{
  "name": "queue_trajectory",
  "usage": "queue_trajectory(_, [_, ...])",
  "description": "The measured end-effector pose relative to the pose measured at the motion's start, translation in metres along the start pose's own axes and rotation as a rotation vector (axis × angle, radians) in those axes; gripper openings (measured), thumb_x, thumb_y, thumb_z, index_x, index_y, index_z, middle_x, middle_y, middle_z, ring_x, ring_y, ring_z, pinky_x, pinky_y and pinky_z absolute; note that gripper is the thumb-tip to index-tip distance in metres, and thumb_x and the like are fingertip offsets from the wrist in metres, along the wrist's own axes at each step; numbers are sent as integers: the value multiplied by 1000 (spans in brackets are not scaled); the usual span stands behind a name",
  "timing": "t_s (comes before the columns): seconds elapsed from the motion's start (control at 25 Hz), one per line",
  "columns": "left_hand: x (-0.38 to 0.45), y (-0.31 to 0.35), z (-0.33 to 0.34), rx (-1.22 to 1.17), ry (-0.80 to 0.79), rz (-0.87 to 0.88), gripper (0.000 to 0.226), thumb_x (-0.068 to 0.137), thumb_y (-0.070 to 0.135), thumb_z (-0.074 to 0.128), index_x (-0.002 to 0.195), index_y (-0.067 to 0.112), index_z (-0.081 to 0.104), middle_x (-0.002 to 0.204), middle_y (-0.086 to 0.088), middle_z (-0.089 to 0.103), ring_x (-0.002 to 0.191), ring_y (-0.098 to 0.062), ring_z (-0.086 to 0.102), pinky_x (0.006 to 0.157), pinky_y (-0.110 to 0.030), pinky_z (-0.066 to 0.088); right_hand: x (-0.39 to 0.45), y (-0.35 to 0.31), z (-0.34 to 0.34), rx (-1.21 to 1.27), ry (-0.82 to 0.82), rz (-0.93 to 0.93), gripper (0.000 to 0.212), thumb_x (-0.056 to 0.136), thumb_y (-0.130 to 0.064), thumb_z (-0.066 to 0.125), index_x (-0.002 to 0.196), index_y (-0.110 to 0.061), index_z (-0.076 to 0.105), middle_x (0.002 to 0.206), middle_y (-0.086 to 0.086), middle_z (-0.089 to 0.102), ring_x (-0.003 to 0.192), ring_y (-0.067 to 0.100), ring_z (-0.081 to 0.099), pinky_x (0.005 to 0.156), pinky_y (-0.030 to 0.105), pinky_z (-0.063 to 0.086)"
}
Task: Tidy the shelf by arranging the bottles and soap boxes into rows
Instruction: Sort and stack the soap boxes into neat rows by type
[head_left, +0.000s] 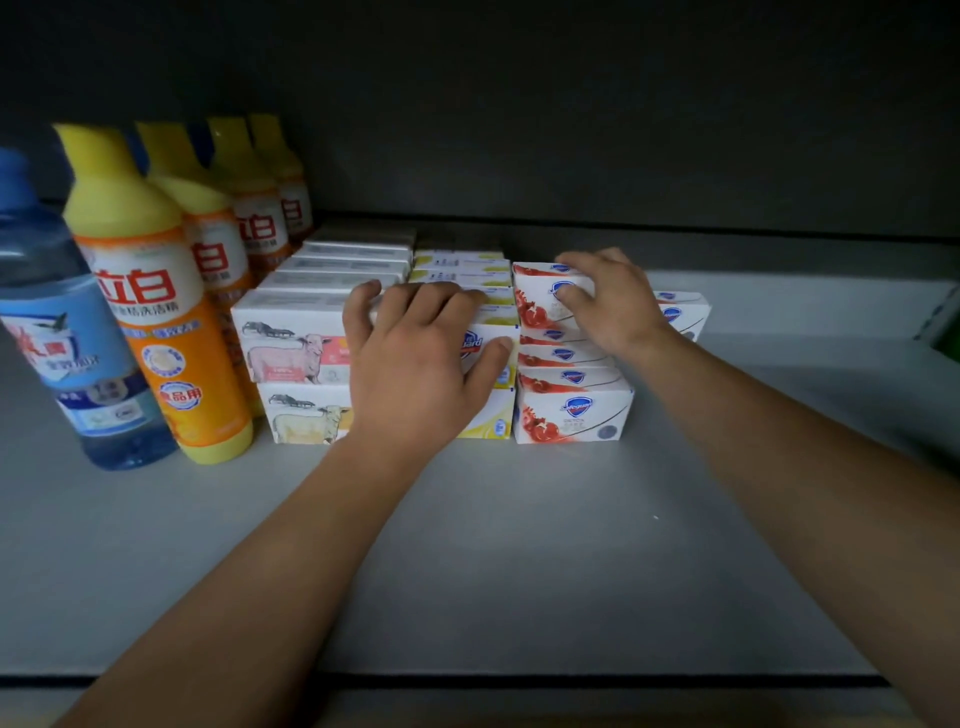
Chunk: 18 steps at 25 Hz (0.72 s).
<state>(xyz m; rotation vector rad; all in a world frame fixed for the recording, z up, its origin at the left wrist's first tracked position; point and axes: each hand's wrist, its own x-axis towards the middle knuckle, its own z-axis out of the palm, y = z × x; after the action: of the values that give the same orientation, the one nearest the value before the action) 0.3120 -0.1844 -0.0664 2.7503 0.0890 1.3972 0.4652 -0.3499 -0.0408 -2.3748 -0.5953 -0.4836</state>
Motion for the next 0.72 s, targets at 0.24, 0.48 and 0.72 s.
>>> queue_trajectory(0.24, [0, 0, 0, 0, -3, -11, 47, 91, 55, 45, 114, 21, 68, 117, 2, 67, 111, -25, 57, 111, -46, 22, 2, 0, 0, 31, -35, 18, 42, 97, -25, 56, 139, -28, 51, 138, 5, 44, 130, 26, 40, 105, 35, 38])
queue_trajectory(0.48, [1, 0, -1, -7, -17, -18, 49, 90, 56, 44, 116, 22, 67, 118, 1, 66, 113, -25, 56, 111, -46, 21, -18, -4, -21, 164, -8, 135, 58, 95, -38, 55, 147, -26, 36, 151, 0, 34, 130, 22, 48, 96, 27, 39])
queue_trajectory(0.72, [2, 2, -3, 2, -47, -41, 51, 89, 58, 42, 119, 23, 66, 120, 0, 66, 115, -25, 55, 111, -46, 20, -103, 10, -40, 248, -295, 226, 44, 82, -44, 72, 121, -37, 53, 109, -26, 61, 103, -2, 61, 79, 13, 46])
